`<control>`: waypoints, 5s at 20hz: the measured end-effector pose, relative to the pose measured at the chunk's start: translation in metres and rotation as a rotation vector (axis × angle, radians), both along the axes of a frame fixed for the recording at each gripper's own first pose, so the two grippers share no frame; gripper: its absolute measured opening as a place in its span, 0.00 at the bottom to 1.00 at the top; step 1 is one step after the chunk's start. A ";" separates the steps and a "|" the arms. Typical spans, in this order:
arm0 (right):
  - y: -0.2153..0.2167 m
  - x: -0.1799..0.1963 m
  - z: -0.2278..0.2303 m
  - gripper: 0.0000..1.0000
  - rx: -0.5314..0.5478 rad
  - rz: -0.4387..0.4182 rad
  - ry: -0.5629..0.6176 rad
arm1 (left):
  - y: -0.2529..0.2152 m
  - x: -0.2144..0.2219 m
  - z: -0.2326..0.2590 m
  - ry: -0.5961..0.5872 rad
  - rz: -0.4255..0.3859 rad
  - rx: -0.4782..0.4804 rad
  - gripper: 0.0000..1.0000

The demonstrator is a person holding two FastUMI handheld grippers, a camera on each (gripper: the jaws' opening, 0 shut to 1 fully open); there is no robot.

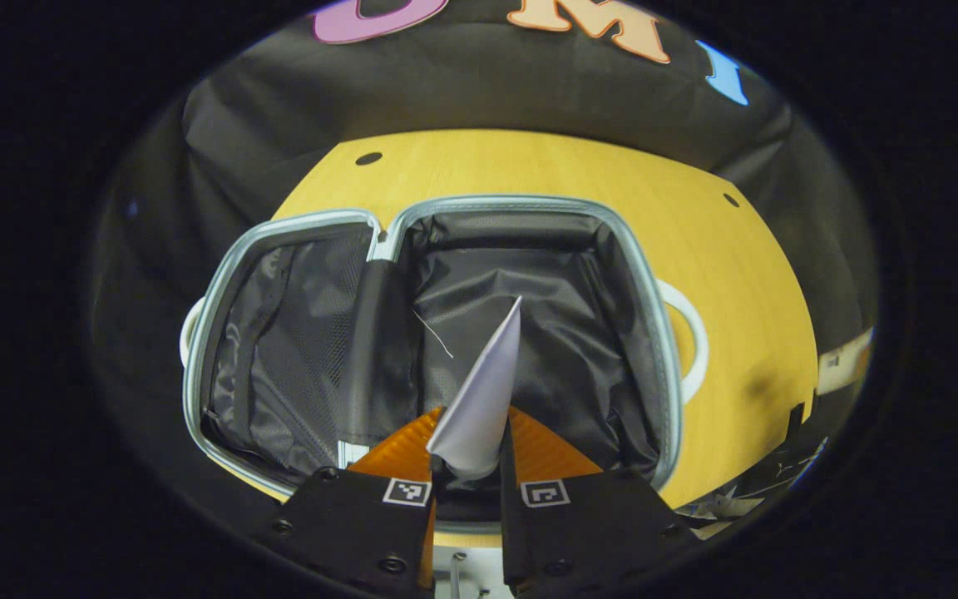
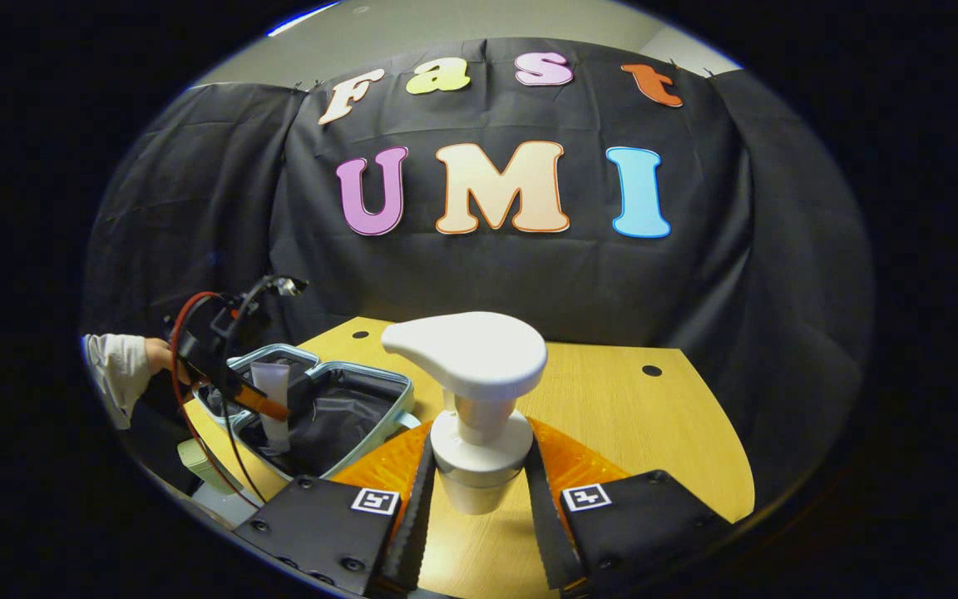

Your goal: First open the suitcase, pack the skin care products into it, and then close the suitcase.

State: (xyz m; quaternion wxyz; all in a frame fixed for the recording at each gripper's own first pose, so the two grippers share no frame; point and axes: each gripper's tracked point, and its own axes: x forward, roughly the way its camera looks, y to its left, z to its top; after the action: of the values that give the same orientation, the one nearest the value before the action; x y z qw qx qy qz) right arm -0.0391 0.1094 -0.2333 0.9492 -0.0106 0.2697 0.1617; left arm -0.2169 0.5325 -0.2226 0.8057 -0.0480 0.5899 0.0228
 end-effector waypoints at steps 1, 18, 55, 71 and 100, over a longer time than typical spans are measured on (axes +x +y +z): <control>0.003 -0.002 0.004 0.56 0.008 0.000 0.003 | 0.000 0.012 -0.003 -0.034 -0.003 -0.003 0.24; 0.183 -0.014 -0.053 0.57 0.184 0.215 0.293 | 0.051 0.041 0.071 -0.423 0.028 -0.059 0.85; 0.119 0.025 -0.089 0.98 -0.064 -0.101 0.295 | 0.379 -0.001 -0.064 -0.131 0.482 0.022 0.13; 0.073 0.012 -0.039 0.99 0.036 -0.054 0.159 | 0.275 0.056 0.179 -0.455 0.232 0.242 0.00; -0.084 -0.021 0.000 0.99 0.059 -0.201 0.110 | -0.130 0.090 0.168 -0.420 -0.252 -0.216 0.05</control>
State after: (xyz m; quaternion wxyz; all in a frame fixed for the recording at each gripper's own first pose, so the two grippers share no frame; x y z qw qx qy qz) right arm -0.0602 0.0253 -0.2336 0.9444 0.0532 0.3161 0.0737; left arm -0.1273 0.4026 -0.0549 0.8971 -0.0636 0.4101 -0.1515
